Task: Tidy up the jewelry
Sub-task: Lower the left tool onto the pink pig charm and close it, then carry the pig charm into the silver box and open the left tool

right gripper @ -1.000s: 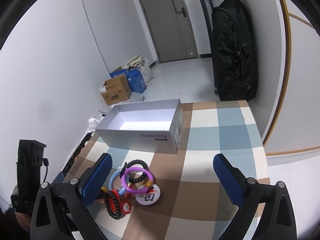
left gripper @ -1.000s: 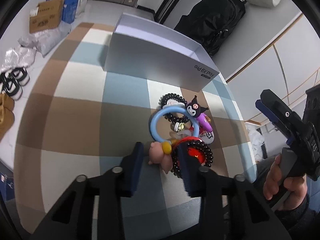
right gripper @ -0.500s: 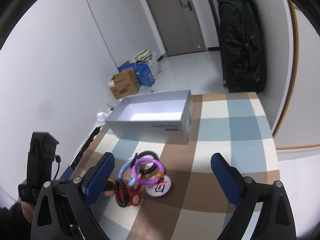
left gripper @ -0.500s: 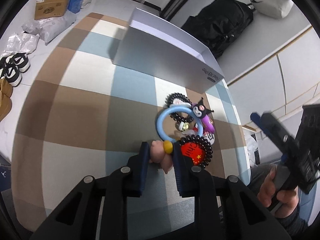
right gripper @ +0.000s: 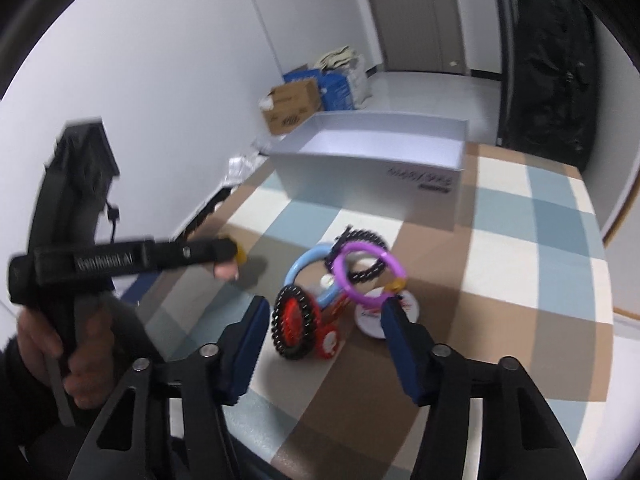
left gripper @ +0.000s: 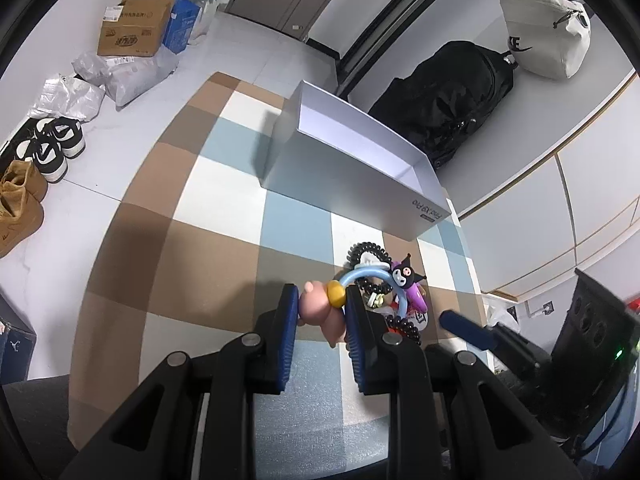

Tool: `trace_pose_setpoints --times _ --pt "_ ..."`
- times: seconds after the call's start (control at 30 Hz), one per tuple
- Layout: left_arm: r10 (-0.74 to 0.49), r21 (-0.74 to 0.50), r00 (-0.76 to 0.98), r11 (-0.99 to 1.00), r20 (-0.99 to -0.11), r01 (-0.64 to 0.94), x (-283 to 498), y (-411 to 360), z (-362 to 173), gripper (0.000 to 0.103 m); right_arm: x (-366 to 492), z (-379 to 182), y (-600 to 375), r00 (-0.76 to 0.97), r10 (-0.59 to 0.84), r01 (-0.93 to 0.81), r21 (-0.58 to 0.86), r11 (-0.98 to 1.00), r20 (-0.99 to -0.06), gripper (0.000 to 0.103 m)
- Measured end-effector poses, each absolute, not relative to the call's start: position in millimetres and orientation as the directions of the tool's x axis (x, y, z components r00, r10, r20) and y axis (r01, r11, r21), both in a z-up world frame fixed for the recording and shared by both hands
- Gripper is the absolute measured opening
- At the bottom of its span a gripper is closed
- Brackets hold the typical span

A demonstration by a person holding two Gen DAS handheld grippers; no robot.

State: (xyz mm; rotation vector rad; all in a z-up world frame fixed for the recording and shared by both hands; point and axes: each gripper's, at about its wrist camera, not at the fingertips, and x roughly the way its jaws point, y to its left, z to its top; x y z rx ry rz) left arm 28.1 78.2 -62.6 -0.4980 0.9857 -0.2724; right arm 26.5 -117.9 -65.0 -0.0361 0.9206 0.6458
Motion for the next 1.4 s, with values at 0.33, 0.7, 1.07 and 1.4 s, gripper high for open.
trace_pose_setpoints --times 0.33,0.7,1.07,1.4 --pt "-0.438 -0.529 0.545 0.849 -0.715 -0.012 30.9 84.0 -60.7 0.018 27.5 -78.1 -104.7 0.41 0.46 -0.543 0.195 0.817 -0.788 0.012" --pt "-0.437 -0.528 0.546 0.849 -0.714 -0.011 31.0 82.2 -58.5 0.018 19.9 -56.5 -113.6 0.446 0.535 -0.558 0.243 0.793 -0.718 0.009" --pt "-0.443 -0.518 0.581 0.854 -0.683 0.043 36.5 65.6 -40.2 0.018 35.7 -31.3 -148.3 0.496 0.619 -0.483 0.4 0.779 -0.608 0.009" --pt "-0.427 -0.479 0.591 0.875 -0.684 0.078 68.7 50.6 -16.2 0.018 76.0 -7.8 -172.7 0.54 0.615 -0.412 0.457 0.788 -0.574 0.009"
